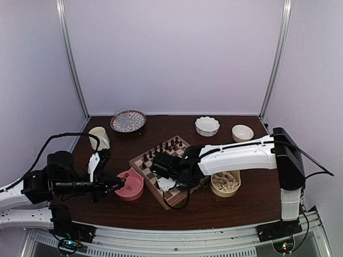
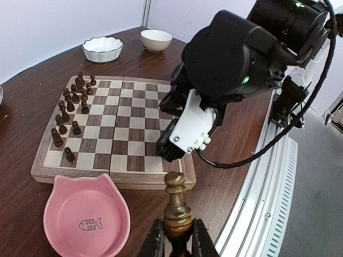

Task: Set up the chess pieces on the board
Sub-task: Place the pawn on the chessboard.

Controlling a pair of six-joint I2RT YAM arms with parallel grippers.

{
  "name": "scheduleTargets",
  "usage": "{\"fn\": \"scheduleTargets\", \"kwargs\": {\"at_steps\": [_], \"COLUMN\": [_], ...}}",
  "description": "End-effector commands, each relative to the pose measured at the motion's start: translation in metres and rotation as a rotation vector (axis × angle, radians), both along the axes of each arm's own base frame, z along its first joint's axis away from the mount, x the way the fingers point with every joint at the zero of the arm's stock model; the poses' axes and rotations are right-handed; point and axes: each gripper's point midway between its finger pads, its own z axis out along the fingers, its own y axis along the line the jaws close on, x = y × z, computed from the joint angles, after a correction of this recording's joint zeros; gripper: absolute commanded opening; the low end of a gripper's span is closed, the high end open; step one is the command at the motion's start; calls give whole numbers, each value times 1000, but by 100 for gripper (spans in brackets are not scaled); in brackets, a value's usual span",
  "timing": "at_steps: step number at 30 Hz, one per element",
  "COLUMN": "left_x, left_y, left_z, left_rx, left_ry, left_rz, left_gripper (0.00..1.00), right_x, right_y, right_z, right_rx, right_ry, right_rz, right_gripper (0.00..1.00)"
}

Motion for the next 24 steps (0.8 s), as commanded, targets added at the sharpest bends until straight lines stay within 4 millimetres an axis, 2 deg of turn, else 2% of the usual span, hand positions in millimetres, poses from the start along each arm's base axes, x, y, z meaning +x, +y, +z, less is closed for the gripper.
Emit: {"fn": "scheduleTargets", "kwargs": {"at_steps": [1,6,11,14,18,21,24], "left_x": [2,3,3,3,3,6,12], "left_y": [4,6,6,6,7,7,10], "left_z": [13,10,7,6,6,5,3], "left_rx": [-13,-7,-5,-3,-1,5,24], "left_ry": [-36,-39,-36,-34,-34,-36,-42], "left_rz": [17,24,26,27,29,40,75], "left_gripper": [0,0,0,0,0,0,0], "right_x": [2,3,3,3,-3,-9,-13], "right_y": [-6,-2,6,9,22,37,44], "right_z": [-2,-7,-9,-5,16,44,68], "right_rx": [-184,-277,-267,-242,-94,102,290], "right_ry": [40,71,76,70,95,104,101], "right_rz": [40,33,48,41,33,23,-20], "right_gripper": [17,13,11,19,26,27,34]}}
